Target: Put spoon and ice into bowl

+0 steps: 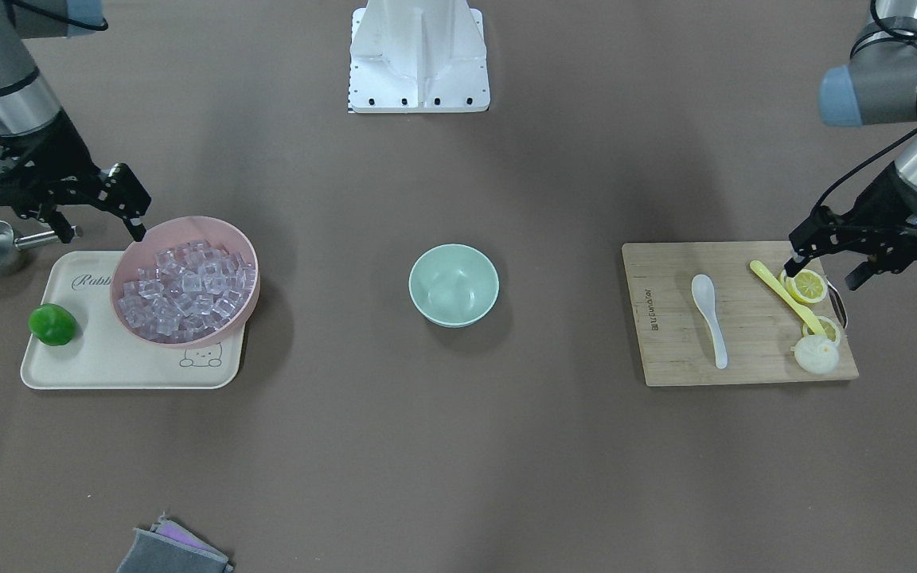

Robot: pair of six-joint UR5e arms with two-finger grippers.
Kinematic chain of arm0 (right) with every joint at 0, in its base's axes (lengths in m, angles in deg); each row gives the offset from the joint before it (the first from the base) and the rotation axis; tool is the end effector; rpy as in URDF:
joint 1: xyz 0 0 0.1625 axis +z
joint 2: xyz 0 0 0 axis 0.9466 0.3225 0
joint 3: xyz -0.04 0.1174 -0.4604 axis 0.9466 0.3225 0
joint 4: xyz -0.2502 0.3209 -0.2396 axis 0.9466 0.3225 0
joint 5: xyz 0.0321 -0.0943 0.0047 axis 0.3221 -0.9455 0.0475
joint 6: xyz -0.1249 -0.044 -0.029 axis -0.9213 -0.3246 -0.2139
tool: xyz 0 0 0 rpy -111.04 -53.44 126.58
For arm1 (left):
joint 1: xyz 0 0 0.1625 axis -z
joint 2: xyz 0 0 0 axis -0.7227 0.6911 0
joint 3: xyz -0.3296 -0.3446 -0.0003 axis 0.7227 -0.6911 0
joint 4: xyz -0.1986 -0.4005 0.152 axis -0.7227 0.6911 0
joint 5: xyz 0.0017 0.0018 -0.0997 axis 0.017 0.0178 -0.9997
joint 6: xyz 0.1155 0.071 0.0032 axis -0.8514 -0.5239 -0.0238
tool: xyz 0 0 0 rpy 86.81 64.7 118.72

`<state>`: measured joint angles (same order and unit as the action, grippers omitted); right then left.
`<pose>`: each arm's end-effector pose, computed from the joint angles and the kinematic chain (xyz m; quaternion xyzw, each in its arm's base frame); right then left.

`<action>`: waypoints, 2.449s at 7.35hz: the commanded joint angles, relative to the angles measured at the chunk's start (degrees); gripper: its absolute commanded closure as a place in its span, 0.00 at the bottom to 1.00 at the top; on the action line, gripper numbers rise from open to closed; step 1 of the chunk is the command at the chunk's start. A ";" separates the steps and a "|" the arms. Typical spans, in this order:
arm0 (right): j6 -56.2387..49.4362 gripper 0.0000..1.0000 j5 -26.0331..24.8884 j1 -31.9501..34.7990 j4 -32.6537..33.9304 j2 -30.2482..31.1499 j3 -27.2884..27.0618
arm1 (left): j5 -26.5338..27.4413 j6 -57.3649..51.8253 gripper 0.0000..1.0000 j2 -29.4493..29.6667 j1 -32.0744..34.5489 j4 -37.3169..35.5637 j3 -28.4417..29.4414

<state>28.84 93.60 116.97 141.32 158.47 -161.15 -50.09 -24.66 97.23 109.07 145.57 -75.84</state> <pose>-0.3417 -0.4890 0.4033 0.1243 -0.3731 0.0804 0.9159 0.2489 -0.6036 0.5380 0.1619 0.4440 0.0206 0.8811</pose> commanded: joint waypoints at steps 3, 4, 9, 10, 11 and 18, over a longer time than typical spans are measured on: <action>2.19 0.01 -6.47 -5.88 7.37 -7.95 2.75 | 6.14 5.94 0.20 8.17 -5.90 5.50 10.82; 2.19 0.01 -6.47 -5.88 7.37 -9.00 3.63 | 8.16 7.88 0.20 9.23 -7.93 6.66 12.32; 2.19 0.01 -6.56 -5.97 7.37 -9.10 3.72 | 14.94 10.97 0.53 8.45 -12.42 6.76 12.25; 2.19 0.01 -6.65 -5.97 7.37 -9.10 3.72 | 15.03 11.15 0.56 8.45 -12.86 6.76 12.16; 2.19 0.01 -6.65 -5.97 7.45 -9.10 3.72 | 15.03 11.07 0.76 8.37 -12.96 6.76 12.16; 1.93 0.01 -6.74 -5.97 7.37 -8.49 3.81 | 15.03 27.51 1.00 10.90 -15.05 6.50 0.77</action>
<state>30.98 86.88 111.00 148.68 149.64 -157.45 -35.41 -5.77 106.61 95.54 152.17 -70.81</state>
